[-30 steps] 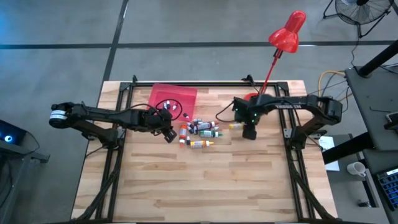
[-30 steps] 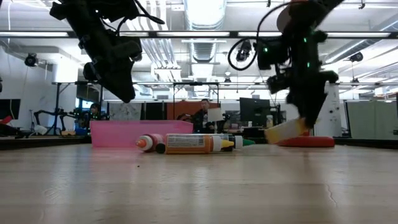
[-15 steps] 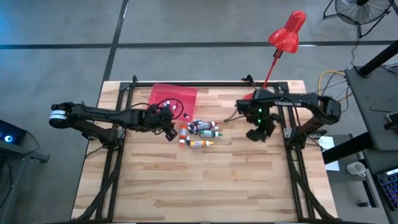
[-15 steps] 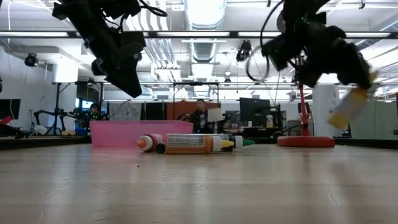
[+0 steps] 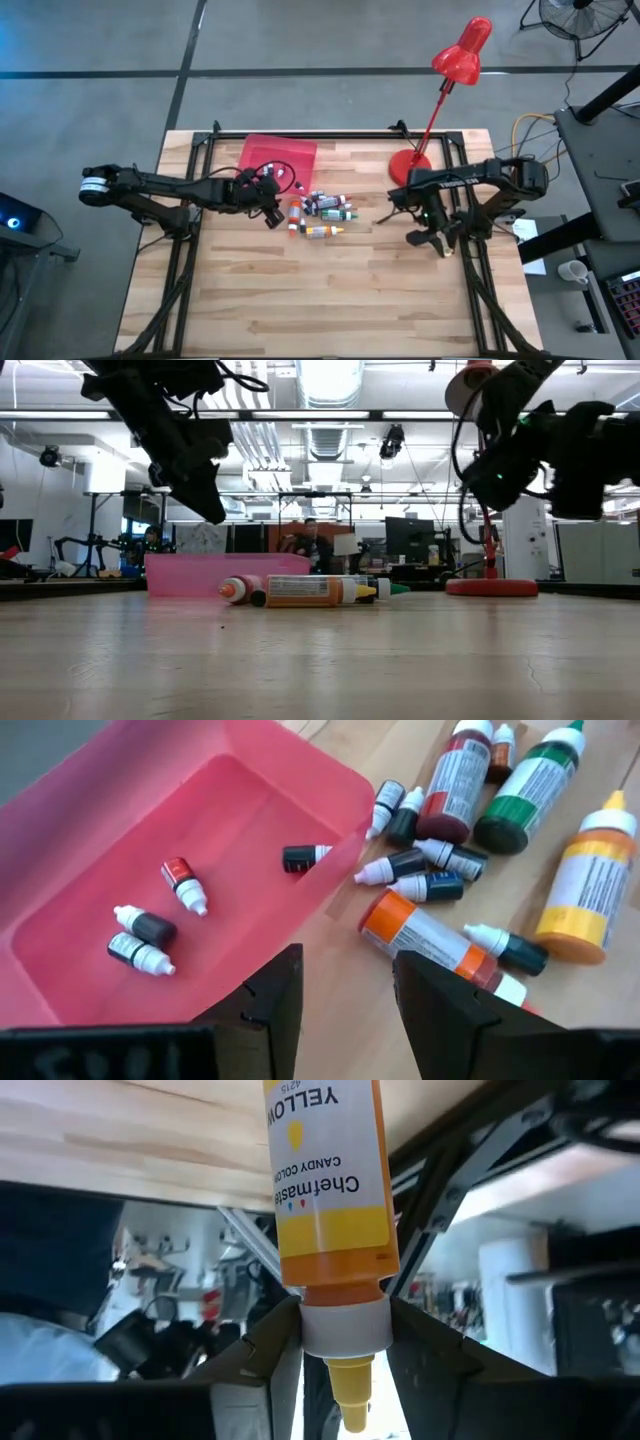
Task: Pick & Place food coloring
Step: Put the big yellow food coloring bottle into the red bin
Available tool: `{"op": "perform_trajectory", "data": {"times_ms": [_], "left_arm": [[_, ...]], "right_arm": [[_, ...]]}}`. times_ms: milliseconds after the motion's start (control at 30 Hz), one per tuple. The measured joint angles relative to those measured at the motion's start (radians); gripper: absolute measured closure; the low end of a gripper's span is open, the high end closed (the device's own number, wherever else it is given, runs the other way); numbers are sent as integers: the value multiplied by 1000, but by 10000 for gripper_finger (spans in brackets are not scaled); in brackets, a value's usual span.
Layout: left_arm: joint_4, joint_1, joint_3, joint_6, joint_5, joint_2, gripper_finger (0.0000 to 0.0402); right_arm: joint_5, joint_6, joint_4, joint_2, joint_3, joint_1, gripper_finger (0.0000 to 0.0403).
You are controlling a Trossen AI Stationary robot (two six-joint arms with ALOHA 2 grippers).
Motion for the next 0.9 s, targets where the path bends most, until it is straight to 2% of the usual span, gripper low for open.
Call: {"op": "perform_trajectory", "data": {"times_ms": [167, 467, 900], "left_arm": [[35, 0, -11, 25, -14, 0, 271], [50, 0, -15, 25, -14, 0, 271], [49, 0, -15, 25, -14, 0, 271]], "right_arm": [[-37, 52, 51, 2, -49, 6, 279], [-134, 188, 313, 2, -116, 7, 274], [-149, 153, 322, 2, -115, 7, 245]]}}
